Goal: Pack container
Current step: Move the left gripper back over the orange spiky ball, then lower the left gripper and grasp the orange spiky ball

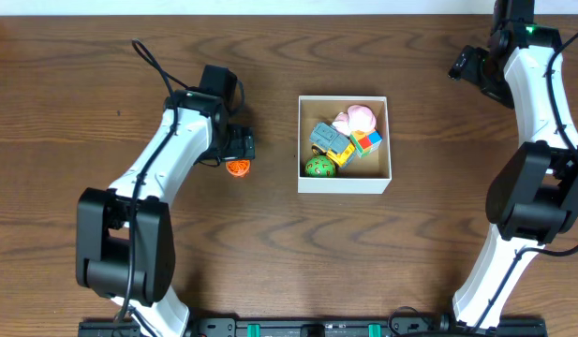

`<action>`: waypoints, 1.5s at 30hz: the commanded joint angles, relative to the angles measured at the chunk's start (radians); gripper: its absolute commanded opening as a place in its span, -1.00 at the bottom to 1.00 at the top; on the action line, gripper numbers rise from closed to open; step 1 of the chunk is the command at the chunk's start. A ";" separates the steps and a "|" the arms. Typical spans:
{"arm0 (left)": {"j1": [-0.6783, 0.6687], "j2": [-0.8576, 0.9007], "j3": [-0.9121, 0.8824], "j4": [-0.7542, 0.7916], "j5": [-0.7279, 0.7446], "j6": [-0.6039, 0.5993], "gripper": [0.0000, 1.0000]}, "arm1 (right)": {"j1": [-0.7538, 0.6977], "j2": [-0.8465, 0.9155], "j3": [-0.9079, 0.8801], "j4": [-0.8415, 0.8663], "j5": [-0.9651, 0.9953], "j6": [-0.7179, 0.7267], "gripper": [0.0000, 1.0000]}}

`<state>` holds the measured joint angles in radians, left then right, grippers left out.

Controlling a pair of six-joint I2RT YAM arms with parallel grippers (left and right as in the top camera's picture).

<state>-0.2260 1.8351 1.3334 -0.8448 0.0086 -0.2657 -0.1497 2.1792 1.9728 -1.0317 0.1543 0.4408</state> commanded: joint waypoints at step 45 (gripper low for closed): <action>-0.028 0.127 -0.001 0.063 0.035 -0.002 0.96 | 0.000 -0.011 -0.004 -0.001 0.014 0.015 0.99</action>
<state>-0.2726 1.9549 1.3334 -0.7799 0.0711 -0.2657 -0.1497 2.1792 1.9728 -1.0313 0.1547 0.4408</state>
